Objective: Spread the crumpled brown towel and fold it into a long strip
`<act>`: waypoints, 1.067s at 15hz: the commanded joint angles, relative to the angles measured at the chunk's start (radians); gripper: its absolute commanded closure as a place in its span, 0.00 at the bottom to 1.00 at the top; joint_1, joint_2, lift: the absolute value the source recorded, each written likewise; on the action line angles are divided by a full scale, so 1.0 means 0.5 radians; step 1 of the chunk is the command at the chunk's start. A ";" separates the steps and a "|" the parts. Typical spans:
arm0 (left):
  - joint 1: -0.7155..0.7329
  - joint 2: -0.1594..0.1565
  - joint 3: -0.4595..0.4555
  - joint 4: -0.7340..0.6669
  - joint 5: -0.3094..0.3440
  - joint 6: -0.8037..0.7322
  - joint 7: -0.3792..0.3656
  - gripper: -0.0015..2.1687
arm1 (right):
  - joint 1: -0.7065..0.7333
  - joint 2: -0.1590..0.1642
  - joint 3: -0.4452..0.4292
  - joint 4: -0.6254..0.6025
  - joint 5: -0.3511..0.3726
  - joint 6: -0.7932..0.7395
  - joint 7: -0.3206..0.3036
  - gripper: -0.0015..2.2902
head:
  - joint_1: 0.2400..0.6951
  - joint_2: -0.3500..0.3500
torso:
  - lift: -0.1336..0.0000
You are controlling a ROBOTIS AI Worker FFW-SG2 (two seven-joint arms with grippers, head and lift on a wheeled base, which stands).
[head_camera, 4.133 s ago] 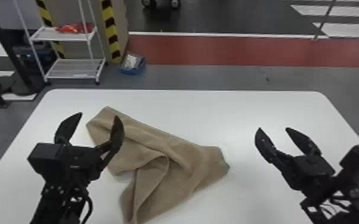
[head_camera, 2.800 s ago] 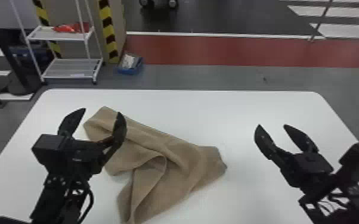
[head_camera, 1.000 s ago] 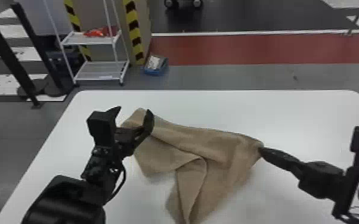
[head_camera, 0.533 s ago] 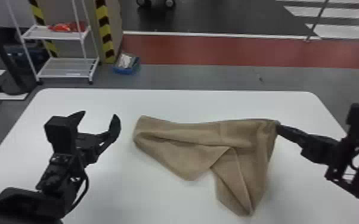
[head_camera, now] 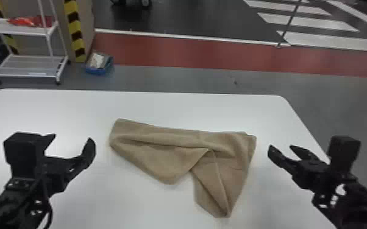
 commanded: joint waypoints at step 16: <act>-0.086 -0.012 -1.055 0.086 -0.199 0.087 0.199 0.15 | 0.411 0.223 -0.280 -0.087 -0.323 -0.176 0.457 0.06 | 1.00 0.00 | 0.08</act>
